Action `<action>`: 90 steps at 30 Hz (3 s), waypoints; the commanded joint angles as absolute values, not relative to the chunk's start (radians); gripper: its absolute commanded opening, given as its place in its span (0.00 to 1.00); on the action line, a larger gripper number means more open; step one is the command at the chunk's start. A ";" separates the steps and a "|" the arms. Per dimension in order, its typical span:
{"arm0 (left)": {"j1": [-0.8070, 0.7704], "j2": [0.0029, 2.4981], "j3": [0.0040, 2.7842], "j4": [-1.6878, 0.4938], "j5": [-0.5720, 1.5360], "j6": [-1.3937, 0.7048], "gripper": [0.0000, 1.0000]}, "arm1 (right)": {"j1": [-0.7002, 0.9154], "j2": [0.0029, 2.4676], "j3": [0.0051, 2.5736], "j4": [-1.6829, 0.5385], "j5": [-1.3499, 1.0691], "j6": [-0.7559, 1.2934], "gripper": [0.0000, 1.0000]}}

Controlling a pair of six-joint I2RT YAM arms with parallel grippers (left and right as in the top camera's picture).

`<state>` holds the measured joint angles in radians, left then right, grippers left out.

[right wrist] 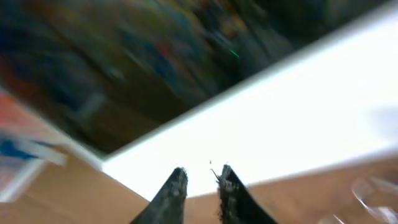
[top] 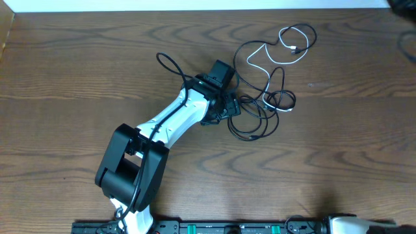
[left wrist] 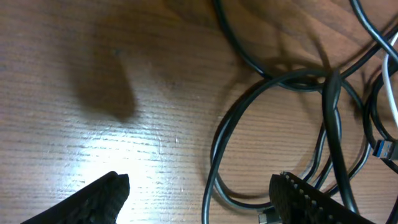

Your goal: Untangle cables

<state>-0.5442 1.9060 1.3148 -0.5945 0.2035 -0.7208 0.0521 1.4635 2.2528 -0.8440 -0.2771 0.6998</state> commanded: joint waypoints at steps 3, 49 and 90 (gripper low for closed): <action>-0.540 1.909 1.312 -0.589 0.155 -0.711 0.78 | 0.061 1.607 2.230 -1.015 -0.245 0.653 0.38; -0.352 1.909 1.312 -0.718 0.115 -0.714 0.83 | 0.246 2.404 2.231 -0.913 -0.288 0.664 0.01; -0.213 1.615 1.380 -0.717 0.498 -0.397 0.82 | 0.185 1.562 2.231 -0.685 -0.345 0.693 0.02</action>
